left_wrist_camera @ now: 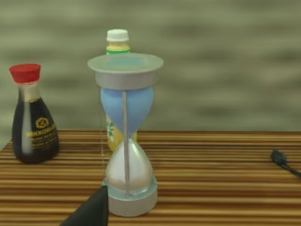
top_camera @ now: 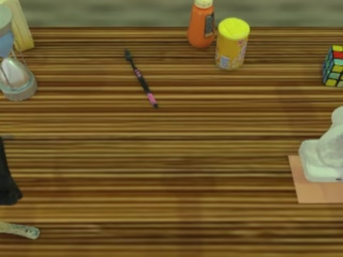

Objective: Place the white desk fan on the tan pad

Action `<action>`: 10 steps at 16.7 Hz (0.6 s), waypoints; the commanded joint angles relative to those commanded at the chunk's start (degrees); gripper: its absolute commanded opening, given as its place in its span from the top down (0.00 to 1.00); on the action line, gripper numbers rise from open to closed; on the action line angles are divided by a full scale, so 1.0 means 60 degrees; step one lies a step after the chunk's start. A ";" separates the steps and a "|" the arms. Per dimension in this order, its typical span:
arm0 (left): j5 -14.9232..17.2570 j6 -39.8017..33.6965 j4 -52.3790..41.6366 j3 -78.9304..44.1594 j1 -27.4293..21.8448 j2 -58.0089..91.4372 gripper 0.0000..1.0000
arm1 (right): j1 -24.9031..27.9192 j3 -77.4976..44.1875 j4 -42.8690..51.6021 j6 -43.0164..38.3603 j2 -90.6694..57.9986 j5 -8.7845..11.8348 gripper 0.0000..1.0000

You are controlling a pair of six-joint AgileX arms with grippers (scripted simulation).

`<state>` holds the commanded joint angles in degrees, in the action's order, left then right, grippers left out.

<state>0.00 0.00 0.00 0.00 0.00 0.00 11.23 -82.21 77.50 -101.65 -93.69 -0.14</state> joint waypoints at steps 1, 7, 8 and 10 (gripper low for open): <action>0.0000 0.0000 0.0000 0.0000 0.0000 0.0000 0.00 | 0.0000 0.0000 0.0000 0.0000 0.0000 0.0000 1.00; 0.0000 0.0000 0.0000 0.0000 0.0000 0.0000 0.00 | -0.0005 0.0724 -0.0826 -0.0003 -0.0119 0.0017 1.00; 0.0000 0.0000 0.0000 0.0000 0.0000 0.0000 0.00 | -0.0006 0.0923 -0.1065 0.0006 -0.0140 0.0007 1.00; 0.0000 0.0000 0.0000 0.0000 0.0000 0.0000 0.00 | -0.0010 0.1135 -0.1301 0.0008 -0.0166 0.0000 1.00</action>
<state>0.00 0.00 0.00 0.00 0.00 0.00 11.17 -75.40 69.70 -101.60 -94.69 -0.14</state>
